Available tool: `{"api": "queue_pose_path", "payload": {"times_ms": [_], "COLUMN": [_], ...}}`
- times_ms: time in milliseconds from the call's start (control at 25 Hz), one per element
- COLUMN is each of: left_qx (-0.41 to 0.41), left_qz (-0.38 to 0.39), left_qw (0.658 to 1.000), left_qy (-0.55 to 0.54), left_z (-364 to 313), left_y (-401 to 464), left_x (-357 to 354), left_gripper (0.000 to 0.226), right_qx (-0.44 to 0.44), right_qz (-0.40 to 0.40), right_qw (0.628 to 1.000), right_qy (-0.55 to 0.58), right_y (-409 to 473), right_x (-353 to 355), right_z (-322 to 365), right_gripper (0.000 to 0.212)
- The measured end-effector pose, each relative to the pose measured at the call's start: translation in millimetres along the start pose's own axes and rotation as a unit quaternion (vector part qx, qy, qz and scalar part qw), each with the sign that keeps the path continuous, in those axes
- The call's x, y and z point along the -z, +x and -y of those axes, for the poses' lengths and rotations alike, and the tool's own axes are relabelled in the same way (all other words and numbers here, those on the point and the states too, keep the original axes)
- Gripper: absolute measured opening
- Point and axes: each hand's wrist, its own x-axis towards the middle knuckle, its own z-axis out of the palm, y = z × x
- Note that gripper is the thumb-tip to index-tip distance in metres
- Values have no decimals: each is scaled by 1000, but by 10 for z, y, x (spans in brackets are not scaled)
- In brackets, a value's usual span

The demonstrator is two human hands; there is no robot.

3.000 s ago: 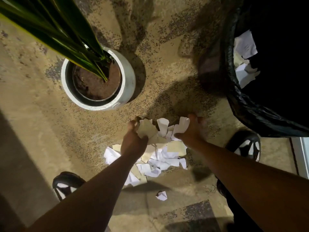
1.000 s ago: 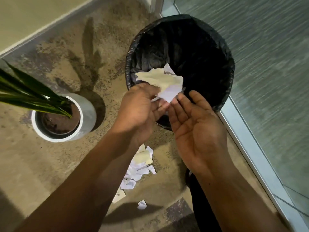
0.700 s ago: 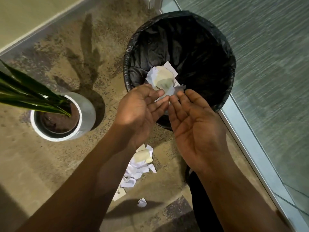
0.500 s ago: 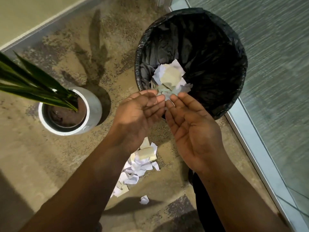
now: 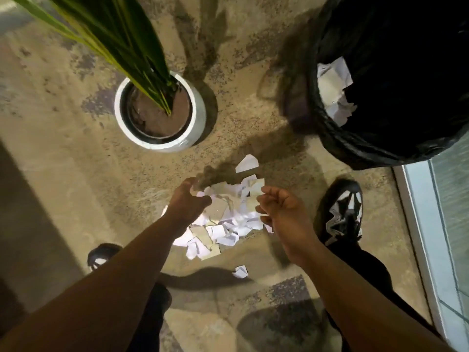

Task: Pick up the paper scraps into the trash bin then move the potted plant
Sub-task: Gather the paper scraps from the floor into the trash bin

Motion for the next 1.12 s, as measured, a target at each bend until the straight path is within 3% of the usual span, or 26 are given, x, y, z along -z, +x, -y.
{"api": "queue_pose_path", "payload": {"times_ms": [120, 240, 320, 440, 560, 680, 760, 840, 1000, 1120], "left_qx": [6, 40, 47, 12, -19, -60, -113, -127, -102, -96], "left_qz": [26, 30, 20, -33, -38, -42, -57, -57, -76, -137], "left_qw": [999, 997, 998, 999, 998, 993, 990, 990, 992, 986], "left_qy": [31, 52, 49, 28, 39, 88, 69, 19, 29, -17], "left_z": [676, 1154, 1381, 1518, 1475, 1370, 1296, 1172, 1063, 1065], "left_y": [253, 414, 483, 539, 628, 739, 809, 825, 851, 851], "left_x": [189, 222, 124, -111, -316, -461, -488, -466, -346, -163], "left_gripper": [77, 105, 115, 106, 104, 108, 85, 57, 38, 20], "right_qx": [28, 113, 134, 105, 113, 140, 171, 224, 339, 361], "right_qz": [8, 31, 31, 53, 18, 36, 61, 80, 36, -40], "right_qw": [984, 927, 902, 898, 849, 842, 822, 801, 820, 856], "right_qy": [-174, -357, -408, -425, -515, -520, -540, -550, -460, -368], "right_y": [433, 1066, 1416, 1684, 1633, 1461, 1404, 1393, 1433, 1451], "right_x": [-273, -456, -541, -692, -858, -947, -962, -925, -829, -757], "right_z": [-193, -119, -44, -102, -438, -789, -973, -1106, -990, -720], "right_gripper": [23, 66, 93, 107, 92, 92, 94, 75, 23, 15]}}
